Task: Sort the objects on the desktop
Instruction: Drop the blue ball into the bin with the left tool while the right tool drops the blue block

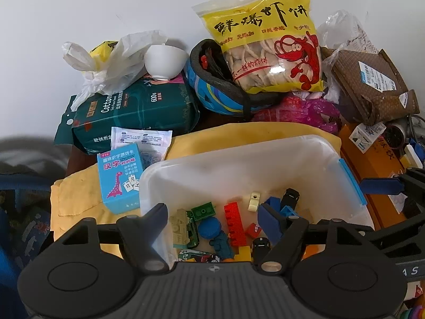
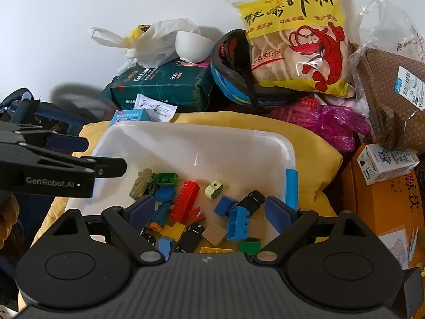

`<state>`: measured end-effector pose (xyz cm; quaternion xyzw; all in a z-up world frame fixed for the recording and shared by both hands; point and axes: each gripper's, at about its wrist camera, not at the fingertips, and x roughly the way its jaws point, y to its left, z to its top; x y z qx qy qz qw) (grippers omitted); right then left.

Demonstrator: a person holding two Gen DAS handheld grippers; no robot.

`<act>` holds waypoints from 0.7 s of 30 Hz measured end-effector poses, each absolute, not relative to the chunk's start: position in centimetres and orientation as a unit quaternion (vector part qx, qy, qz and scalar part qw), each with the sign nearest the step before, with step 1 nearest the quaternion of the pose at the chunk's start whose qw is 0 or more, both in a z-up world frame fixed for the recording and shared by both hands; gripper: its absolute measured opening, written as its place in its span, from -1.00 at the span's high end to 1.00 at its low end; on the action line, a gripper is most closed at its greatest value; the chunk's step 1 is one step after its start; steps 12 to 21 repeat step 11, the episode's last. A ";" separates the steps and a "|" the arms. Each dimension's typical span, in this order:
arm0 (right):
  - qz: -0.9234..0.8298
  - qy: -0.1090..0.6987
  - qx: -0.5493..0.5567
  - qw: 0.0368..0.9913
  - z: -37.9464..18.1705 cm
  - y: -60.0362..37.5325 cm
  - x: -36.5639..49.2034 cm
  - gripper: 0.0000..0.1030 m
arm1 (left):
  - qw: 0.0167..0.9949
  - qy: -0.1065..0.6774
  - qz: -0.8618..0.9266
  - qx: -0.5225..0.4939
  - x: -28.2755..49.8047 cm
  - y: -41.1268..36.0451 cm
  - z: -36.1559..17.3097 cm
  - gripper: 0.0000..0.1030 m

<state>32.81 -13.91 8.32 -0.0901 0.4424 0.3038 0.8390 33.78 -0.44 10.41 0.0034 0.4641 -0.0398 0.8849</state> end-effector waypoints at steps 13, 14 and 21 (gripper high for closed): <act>0.298 0.448 -0.086 0.839 7.6 -14.5 32.7 -0.81 | 0.889 0.457 -0.034 0.004 33.6 -0.4 10.1 -0.55; 0.298 0.448 -0.086 0.839 7.6 -14.5 32.7 -0.81 | 0.889 0.457 -0.034 0.004 33.6 -0.4 10.1 -0.55; 0.298 0.448 -0.086 0.839 7.6 -14.5 32.7 -0.81 | 0.889 0.457 -0.034 0.004 33.6 -0.4 10.1 -0.55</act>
